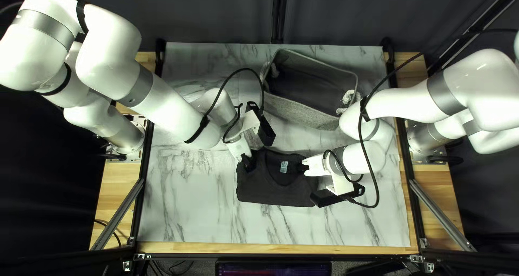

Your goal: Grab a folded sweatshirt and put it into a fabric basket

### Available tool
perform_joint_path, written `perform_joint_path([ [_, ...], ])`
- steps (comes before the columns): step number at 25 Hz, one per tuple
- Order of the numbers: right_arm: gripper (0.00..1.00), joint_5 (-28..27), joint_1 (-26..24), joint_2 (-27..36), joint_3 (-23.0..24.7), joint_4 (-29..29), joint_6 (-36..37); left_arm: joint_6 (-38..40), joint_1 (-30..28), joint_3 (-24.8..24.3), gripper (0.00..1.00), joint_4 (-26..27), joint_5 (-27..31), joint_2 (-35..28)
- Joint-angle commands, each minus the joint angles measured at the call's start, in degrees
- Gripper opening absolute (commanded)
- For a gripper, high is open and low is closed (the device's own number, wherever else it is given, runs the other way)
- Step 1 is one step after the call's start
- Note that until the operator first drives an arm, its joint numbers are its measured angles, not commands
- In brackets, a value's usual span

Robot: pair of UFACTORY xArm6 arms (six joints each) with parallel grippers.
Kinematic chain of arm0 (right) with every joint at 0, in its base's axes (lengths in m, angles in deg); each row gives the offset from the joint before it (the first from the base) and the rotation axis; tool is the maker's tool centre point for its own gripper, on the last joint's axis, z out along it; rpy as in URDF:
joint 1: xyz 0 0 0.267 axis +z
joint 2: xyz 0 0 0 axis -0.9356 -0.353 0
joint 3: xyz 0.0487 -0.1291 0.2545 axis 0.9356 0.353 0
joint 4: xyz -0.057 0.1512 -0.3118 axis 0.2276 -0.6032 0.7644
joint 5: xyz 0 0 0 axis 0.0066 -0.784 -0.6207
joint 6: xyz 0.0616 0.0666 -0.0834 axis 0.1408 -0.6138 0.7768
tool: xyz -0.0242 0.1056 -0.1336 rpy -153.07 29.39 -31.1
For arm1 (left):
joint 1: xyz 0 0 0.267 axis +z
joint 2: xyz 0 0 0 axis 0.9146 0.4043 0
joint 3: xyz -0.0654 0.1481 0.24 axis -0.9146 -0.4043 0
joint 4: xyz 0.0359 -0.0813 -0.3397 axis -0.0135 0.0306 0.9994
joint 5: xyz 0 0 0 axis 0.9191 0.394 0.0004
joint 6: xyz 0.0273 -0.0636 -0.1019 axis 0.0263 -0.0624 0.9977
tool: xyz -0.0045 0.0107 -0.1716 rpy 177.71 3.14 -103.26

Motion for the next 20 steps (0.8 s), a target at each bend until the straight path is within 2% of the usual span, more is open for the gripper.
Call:
perform_joint_path([
  [1, 0.00, 0.06, -0.05, 0.10, 0.10, 0.12, 0.00, -0.08, 0.29, 0.19, 1.00, -0.12, 0.51, 0.11],
  [8, 0.00, 0.12, -0.10, -0.04, 0.02, 0.22, -0.03, -1.12, 1.11, 0.78, 1.00, 0.16, 2.09, 0.57],
  [9, 0.00, 0.11, -0.09, -0.01, 0.06, 0.24, -0.06, -1.33, 1.46, 0.97, 0.95, 0.08, 2.68, 0.67],
  [10, 0.00, 0.11, -0.10, 0.00, 0.07, 0.29, -0.11, -1.39, 1.61, 1.05, 0.45, 0.00, 2.96, 0.69],
  [11, 0.00, 0.12, -0.11, -0.01, 0.06, 0.28, -0.10, -1.40, 1.85, 1.31, 0.00, -0.27, 3.49, 0.84],
  [20, 0.00, -0.06, 0.08, 0.09, 0.07, 0.18, -0.09, -2.12, 2.73, 2.10, 0.00, -0.46, 5.46, 1.35],
])
